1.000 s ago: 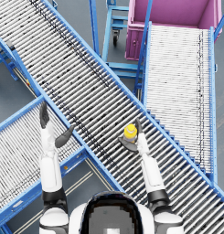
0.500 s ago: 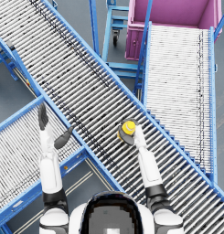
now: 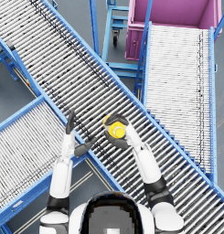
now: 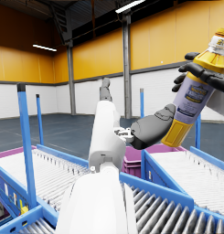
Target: Pick up the oil and place it on the left assembly line, put the cola on the right, and keep Sprite still
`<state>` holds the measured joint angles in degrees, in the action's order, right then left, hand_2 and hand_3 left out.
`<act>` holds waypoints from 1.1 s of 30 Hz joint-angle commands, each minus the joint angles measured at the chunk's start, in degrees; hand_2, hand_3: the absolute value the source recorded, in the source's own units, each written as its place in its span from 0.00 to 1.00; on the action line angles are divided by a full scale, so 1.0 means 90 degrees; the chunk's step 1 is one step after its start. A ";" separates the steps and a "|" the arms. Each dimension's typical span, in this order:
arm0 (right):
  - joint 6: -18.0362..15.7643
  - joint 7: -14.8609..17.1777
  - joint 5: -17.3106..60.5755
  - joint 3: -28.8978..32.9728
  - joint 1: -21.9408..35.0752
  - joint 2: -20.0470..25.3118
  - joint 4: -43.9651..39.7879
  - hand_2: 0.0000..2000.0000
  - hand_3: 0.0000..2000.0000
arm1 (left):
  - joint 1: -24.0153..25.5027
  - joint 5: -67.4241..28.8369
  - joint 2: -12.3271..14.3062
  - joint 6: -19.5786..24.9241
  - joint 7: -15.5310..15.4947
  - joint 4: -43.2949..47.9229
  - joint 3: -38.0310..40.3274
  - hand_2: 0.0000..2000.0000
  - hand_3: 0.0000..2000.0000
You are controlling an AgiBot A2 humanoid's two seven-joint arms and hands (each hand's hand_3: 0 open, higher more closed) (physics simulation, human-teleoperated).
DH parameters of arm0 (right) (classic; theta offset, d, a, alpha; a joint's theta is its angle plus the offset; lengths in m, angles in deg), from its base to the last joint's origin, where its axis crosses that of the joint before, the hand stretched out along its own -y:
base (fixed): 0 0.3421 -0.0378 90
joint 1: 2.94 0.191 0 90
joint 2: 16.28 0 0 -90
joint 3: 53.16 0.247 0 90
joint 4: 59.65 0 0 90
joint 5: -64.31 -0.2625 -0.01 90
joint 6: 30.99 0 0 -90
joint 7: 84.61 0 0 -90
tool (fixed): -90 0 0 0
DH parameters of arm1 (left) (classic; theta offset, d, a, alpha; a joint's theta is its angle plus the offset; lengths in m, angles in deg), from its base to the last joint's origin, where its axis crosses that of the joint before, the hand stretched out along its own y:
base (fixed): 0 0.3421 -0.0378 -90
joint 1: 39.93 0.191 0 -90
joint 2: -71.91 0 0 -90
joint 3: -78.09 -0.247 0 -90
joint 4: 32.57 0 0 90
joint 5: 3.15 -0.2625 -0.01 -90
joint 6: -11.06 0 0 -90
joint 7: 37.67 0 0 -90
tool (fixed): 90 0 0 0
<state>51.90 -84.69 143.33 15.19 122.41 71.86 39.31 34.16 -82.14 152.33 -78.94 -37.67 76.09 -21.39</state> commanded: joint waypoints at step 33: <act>0.0780 0.0009 0.0000 -0.0134 -0.0817 -0.0299 0.0996 0.00 0.00 | 0.0574 -0.1289 0.0334 0.0357 0.0011 -0.1087 0.1842 1.00 1.00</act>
<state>58.95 -84.61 143.33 13.14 115.44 69.63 48.13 38.73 -93.73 155.13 -75.43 -37.55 68.98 -11.03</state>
